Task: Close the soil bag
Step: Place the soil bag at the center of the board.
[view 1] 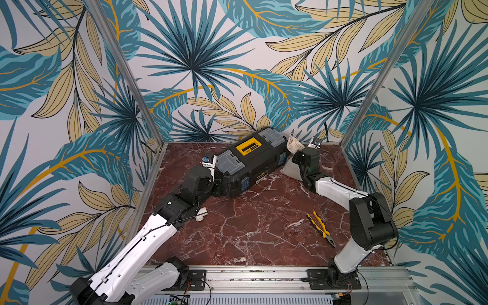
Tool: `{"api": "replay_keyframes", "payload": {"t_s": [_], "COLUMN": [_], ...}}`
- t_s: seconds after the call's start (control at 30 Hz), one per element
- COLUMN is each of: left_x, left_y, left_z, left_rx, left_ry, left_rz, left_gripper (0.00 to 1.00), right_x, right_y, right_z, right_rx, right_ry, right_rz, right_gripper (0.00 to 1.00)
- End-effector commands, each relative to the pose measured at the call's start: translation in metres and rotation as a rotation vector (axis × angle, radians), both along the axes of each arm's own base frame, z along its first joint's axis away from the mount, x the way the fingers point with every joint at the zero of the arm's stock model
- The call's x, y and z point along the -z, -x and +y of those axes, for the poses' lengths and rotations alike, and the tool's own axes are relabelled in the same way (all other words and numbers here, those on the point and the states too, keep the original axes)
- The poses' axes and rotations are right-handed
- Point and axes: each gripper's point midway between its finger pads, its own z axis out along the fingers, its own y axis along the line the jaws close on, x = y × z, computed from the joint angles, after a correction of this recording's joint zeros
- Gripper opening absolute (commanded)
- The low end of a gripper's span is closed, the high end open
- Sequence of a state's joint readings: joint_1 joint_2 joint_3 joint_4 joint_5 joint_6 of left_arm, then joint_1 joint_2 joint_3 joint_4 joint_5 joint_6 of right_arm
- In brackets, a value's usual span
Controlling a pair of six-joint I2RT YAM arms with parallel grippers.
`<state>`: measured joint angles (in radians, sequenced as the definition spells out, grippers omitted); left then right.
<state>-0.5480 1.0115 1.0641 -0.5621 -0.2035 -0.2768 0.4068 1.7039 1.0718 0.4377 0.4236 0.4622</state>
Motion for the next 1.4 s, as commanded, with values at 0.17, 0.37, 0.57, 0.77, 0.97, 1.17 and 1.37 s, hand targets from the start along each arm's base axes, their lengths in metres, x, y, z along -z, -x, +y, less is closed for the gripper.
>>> {"api": "replay_keyframes", "payload": {"t_s": [0.17, 0.37, 0.57, 0.77, 0.97, 1.17, 1.37], "left_x": [0.004, 0.010, 0.011, 0.015, 0.015, 0.016, 0.020], "left_y": [-0.013, -0.022, -0.026, -0.025, -0.025, -0.027, -0.032], "left_z": [-0.004, -0.018, -0.021, -0.021, -0.020, -0.021, -0.016], "left_rx": [0.000, 0.031, 0.038, 0.043, 0.042, 0.041, 0.016], "left_ry": [-0.015, 0.004, 0.004, 0.001, -0.007, -0.007, -0.008], "left_rz": [-0.023, -0.005, -0.005, 0.001, -0.002, -0.004, -0.001], "left_gripper": [1.00, 1.00, 1.00, 1.00, 1.00, 1.00, 1.00], "right_x": [-0.025, 0.013, 0.037, 0.079, 0.081, 0.059, 0.015], "right_y": [0.040, 0.045, 0.054, 0.063, 0.064, 0.070, 0.092], "right_z": [0.021, 0.041, 0.049, 0.068, 0.068, 0.070, 0.071], "right_rx": [-0.112, -0.235, -0.308, -0.433, -0.462, -0.522, -0.609], "right_ry": [-0.172, -0.154, -0.138, -0.143, -0.097, -0.031, 0.041], "right_rz": [-0.033, 0.039, 0.091, 0.230, 0.251, 0.232, 0.206], "right_gripper": [0.00, 0.00, 0.14, 0.42, 0.66, 0.80, 0.93]}}
